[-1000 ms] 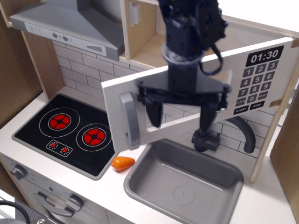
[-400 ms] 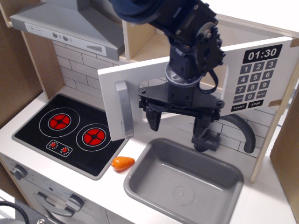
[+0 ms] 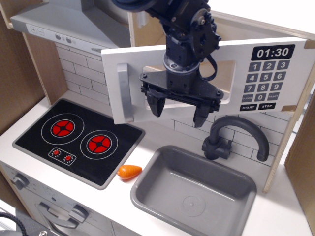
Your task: Close microwave
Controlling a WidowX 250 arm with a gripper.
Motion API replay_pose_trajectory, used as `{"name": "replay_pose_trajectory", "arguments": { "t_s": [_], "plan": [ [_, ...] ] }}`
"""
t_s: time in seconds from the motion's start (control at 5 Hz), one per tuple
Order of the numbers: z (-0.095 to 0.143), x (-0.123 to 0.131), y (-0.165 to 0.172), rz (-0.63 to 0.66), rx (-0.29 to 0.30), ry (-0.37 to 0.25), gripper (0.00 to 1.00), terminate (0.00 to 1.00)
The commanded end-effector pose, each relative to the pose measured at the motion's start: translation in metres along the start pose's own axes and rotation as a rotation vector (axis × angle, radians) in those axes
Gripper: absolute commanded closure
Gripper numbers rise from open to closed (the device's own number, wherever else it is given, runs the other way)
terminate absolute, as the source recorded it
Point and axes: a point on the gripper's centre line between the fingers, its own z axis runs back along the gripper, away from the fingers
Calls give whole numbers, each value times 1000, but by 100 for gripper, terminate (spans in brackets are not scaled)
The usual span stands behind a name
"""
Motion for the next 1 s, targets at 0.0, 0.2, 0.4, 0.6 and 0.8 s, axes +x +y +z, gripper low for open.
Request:
{"name": "replay_pose_trajectory", "arguments": {
  "t_s": [0.0, 0.2, 0.4, 0.6, 0.8],
  "plan": [
    [8, 35, 11, -109, -13, -100, 0, 0],
    [8, 46, 14, -146, -16, -151, 0, 0],
    [9, 56, 16, -143, -13, -182, 0, 0],
    [9, 67, 18, -128, -13, -203, 0, 0],
    [8, 74, 20, -118, -4, -223, 0, 0]
  ]
}}
